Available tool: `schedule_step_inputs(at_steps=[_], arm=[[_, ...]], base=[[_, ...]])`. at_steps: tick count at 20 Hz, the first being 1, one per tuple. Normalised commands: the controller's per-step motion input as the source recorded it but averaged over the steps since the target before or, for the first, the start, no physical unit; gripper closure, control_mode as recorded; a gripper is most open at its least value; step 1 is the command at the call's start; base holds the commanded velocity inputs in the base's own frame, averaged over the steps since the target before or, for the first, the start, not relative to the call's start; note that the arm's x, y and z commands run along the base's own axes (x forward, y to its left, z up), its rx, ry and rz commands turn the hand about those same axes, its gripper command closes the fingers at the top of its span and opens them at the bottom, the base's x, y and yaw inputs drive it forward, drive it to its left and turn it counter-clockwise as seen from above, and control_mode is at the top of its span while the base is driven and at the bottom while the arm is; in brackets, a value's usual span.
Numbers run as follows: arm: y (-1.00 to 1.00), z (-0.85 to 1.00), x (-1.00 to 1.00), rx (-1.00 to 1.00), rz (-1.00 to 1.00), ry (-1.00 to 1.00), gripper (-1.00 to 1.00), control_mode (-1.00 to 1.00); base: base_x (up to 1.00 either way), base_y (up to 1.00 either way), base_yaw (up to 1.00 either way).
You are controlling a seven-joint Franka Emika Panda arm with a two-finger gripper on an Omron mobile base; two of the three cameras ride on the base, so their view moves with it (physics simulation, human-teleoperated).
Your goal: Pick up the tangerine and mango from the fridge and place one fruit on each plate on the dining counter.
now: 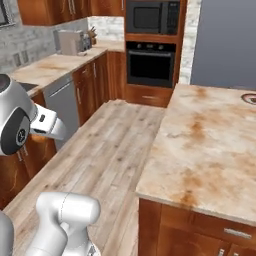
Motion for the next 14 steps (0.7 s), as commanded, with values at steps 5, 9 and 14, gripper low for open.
schedule_step_inputs(at_steps=[5, 9, 14], arm=[[0.0, 0.0, 0.0, 0.0, 0.0, 0.0, 1.0, 1.0], [0.0, 0.0, 0.0, 0.0, 0.0, 0.0, 1.0, 1.0], [0.0, 0.0, 0.0, 0.0, 0.0, 0.0, 1.0, 1.0]], base=[[1.0, 1.0, -0.45], [1.0, 1.0, -0.57], [0.99, 0.88, -0.64]])
